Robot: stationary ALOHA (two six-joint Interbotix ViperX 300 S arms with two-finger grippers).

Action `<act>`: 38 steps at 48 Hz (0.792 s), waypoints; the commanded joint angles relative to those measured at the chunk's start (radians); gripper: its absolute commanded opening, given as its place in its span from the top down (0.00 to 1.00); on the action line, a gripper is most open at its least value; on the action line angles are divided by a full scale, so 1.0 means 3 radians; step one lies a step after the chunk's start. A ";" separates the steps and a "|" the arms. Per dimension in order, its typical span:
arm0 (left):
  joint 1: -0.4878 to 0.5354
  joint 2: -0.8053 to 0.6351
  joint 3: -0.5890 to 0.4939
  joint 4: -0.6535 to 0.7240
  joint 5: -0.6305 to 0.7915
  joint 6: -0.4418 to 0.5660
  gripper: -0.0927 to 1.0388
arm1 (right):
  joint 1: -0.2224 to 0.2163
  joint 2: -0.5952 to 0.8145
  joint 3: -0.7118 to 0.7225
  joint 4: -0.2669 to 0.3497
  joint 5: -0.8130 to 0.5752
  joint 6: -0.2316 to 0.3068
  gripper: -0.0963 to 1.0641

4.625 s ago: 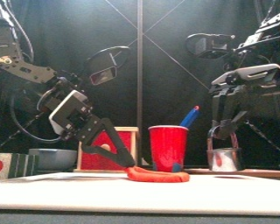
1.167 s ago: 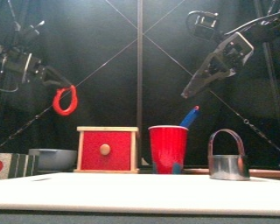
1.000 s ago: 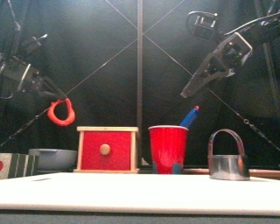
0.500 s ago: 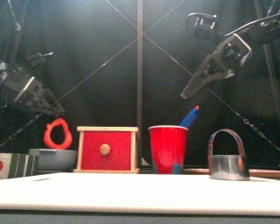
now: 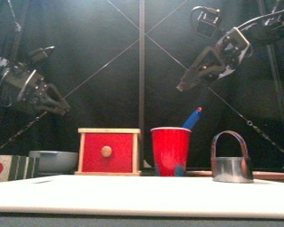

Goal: Get the cutter from the drawer then cut the dough then place the extra dough in the bowl
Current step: Place the extra dough in the bowl

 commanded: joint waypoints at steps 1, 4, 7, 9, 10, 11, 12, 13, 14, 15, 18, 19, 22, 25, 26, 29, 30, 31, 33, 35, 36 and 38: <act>-0.0404 0.0000 -0.0220 0.0036 -0.0041 -0.0066 0.16 | -0.0046 -0.0020 -0.0082 0.0000 -0.0614 -0.0010 0.19; -0.0624 0.0000 -0.0276 0.0102 -0.0051 -0.0077 0.16 | -0.0066 -0.0005 -0.0051 0.0015 -0.0854 -0.0020 0.19; -0.0823 0.0000 -0.0322 0.0189 -0.0087 -0.0082 0.16 | -0.0102 0.0015 -0.0010 0.0015 -0.1048 -0.0010 0.19; -0.0941 0.0005 -0.0337 0.0251 -0.0123 -0.0092 0.16 | -0.0123 0.0020 0.0026 0.0026 -0.1145 0.0000 0.19; -0.1023 0.0005 -0.0343 0.0291 -0.0153 -0.0097 0.16 | -0.0133 0.0036 0.0051 0.0036 -0.1212 0.0000 0.19; -0.1079 0.0005 -0.0337 0.0317 -0.0169 -0.0092 0.16 | -0.0143 0.0041 0.0066 0.0046 -0.1258 0.0000 0.19; -0.1125 0.0000 -0.0337 0.0348 -0.0194 -0.0092 0.16 | -0.0153 0.0046 0.0077 0.0061 -0.1289 0.0000 0.19; -0.1171 0.0005 -0.0332 0.0368 -0.0220 -0.0097 0.16 | -0.0159 0.0051 0.0087 0.0077 -0.1319 0.0000 0.19; -0.1212 0.0005 -0.0327 0.0389 -0.0240 -0.0097 0.16 | -0.0169 0.0061 0.0097 0.0097 -0.1345 0.0000 0.19; -0.1248 0.0005 -0.0322 0.0409 -0.0261 -0.0097 0.16 | -0.0174 0.0066 0.0107 0.0118 -0.1365 0.0000 0.19; -0.1345 0.0005 -0.0307 0.0450 -0.0327 -0.0097 0.16 | -0.0184 0.0077 0.0123 0.0174 -0.1375 0.0000 0.19; -0.1365 0.0005 -0.0302 0.0455 -0.0348 -0.0097 0.16 | -0.0189 0.0082 0.0128 0.0189 -0.1375 0.0000 0.19; -0.1406 0.0010 -0.0286 0.0476 -0.0399 -0.0097 0.16 | -0.0210 0.0102 0.0143 0.0230 -0.1375 0.0000 0.19; -0.1411 0.0010 -0.0261 0.0470 -0.0409 -0.0102 0.16 | -0.0215 0.0118 0.0153 0.0281 -0.1375 0.0000 0.19; -0.1411 0.0010 -0.0256 0.0470 -0.0409 -0.0102 0.16 | -0.0220 0.0123 0.0153 0.0302 -0.1375 0.0000 0.19; -0.1411 0.0010 -0.0220 0.0465 -0.0409 -0.0102 0.16 | -0.0220 0.0143 0.0164 0.0348 -0.1375 0.0000 0.19; -0.1411 0.0010 -0.0205 0.0465 -0.0409 -0.0102 0.16 | -0.0225 0.0148 0.0169 0.0358 -0.1375 0.0000 0.19; -0.1411 0.0010 -0.0194 0.0460 -0.0409 -0.0102 0.16 | -0.0230 0.0153 0.0169 0.0373 -0.1375 0.0000 0.19; -0.1411 0.0010 -0.0174 0.0460 -0.0409 -0.0102 0.16 | -0.0245 0.0159 0.0184 0.0394 -0.1375 0.0000 0.19; -0.1406 0.0010 -0.0148 0.0460 -0.0409 -0.0102 0.16 | -0.0256 0.0169 0.0205 0.0430 -0.1375 0.0000 0.19; -0.1401 0.0010 -0.0138 0.0465 -0.0409 -0.0097 0.16 | -0.0261 0.0174 0.0215 0.0445 -0.1375 0.0000 0.19; -0.1386 0.0010 -0.0112 0.0465 -0.0414 -0.0097 0.16 | -0.0281 0.0184 0.0230 0.0476 -0.1375 0.0000 0.19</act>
